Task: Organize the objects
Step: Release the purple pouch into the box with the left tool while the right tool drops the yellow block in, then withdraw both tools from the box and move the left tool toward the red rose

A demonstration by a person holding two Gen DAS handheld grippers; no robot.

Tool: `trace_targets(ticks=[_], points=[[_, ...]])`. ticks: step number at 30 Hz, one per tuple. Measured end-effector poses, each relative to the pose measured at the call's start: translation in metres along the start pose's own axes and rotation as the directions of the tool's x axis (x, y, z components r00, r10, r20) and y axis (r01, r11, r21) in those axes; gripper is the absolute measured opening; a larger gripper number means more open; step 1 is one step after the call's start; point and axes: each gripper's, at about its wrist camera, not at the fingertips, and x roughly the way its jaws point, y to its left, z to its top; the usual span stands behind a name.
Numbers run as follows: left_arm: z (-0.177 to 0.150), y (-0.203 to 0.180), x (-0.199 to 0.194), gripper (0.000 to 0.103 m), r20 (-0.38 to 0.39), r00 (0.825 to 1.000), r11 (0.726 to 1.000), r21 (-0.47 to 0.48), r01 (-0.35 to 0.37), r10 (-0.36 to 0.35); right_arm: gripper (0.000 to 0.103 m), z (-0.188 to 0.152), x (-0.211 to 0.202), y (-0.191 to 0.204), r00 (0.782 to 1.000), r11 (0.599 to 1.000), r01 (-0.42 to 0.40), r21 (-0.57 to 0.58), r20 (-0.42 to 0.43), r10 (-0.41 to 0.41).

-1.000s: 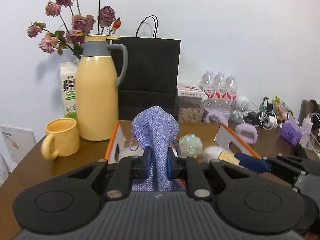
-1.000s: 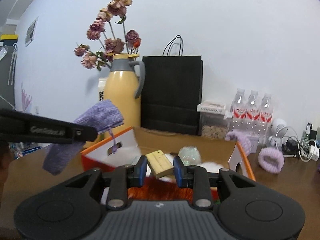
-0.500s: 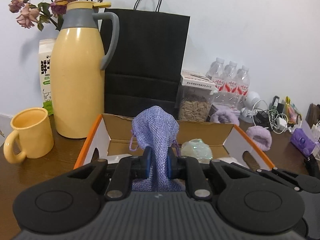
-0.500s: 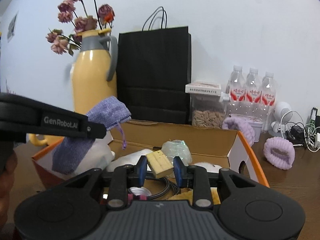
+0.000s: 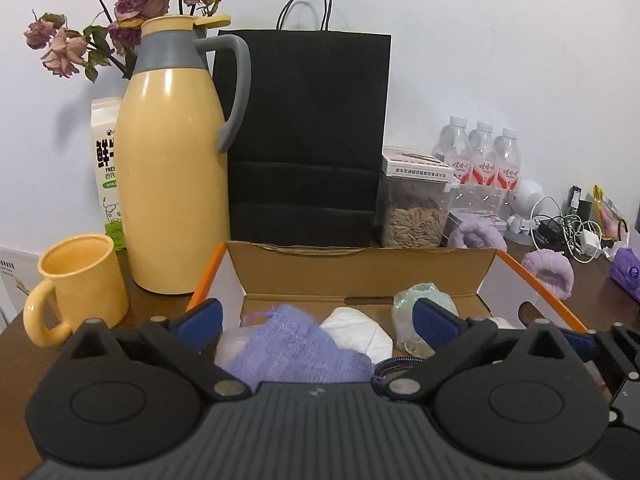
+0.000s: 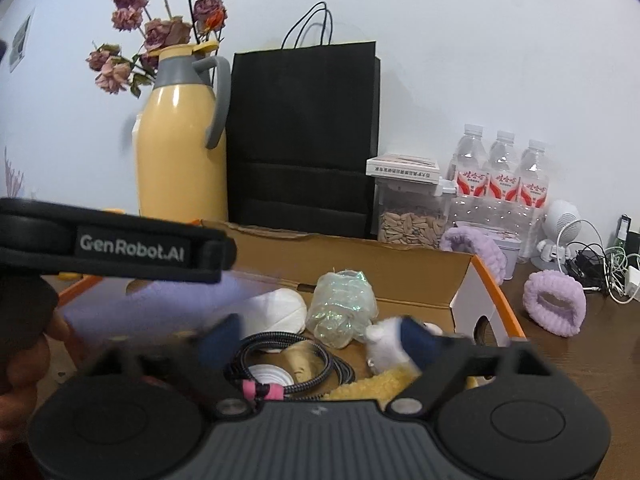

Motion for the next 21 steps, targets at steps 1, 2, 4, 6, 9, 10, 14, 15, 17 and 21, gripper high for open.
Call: trace_targets(ticks=[1, 2, 4, 6, 9, 10, 14, 15, 17, 21], points=[[0.0, 0.0, 0.0, 0.103, -0.004, 1.0, 1.0, -0.002, 0.003, -0.003, 0.098, 0.0, 0.0, 0.0, 1.0, 1.0, 0.005, 0.0, 0.001, -0.005], [-0.001, 0.0, 0.001, 0.103, -0.007, 1.0, 1.0, -0.003, 0.005, -0.005, 0.101, 0.0, 0.0, 0.0, 1.0, 1.0, 0.01, 0.001, -0.001, -0.01], [-0.002, 0.0, 0.003, 0.103, -0.015, 1.0, 1.0, 0.003, 0.0, 0.0, 0.102, 0.0, 0.0, -0.001, 1.0, 1.0, 0.015, 0.006, -0.005, -0.015], [-0.002, -0.001, 0.004, 0.103, -0.018, 1.0, 1.0, 0.005, 0.001, -0.001, 0.102, 0.0, 0.0, -0.001, 1.0, 1.0, 0.017, 0.008, -0.008, -0.017], [-0.002, -0.001, 0.001, 0.103, -0.011, 1.0, 1.0, -0.003, 0.005, -0.005, 0.102, 0.0, -0.002, 0.0, 1.0, 1.0, 0.02, 0.004, -0.007, -0.02], [-0.002, 0.0, -0.001, 0.103, -0.005, 1.0, 1.0, -0.006, 0.006, -0.006, 0.102, 0.0, -0.003, 0.0, 1.0, 1.0, 0.02, 0.003, -0.005, -0.02], [-0.004, 0.003, -0.011, 0.103, 0.015, 1.0, 1.0, -0.014, 0.002, -0.002, 0.102, 0.0, -0.011, 0.003, 1.0, 1.0, 0.021, -0.005, 0.007, -0.021], [-0.004, 0.004, -0.014, 0.103, 0.016, 1.0, 1.0, -0.016, -0.003, 0.003, 0.103, 0.0, -0.015, 0.003, 1.0, 1.0, 0.021, -0.006, 0.014, -0.02], [-0.006, 0.007, -0.021, 0.103, 0.019, 1.0, 1.0, -0.016, -0.003, 0.003, 0.103, 0.0, -0.021, 0.004, 0.999, 1.0, 0.019, -0.006, 0.027, -0.019], [-0.012, 0.012, -0.04, 0.103, 0.051, 0.999, 1.0, -0.003, -0.003, 0.003, 0.103, -0.002, -0.037, 0.007, 0.999, 1.0, 0.019, -0.019, 0.048, -0.018]])
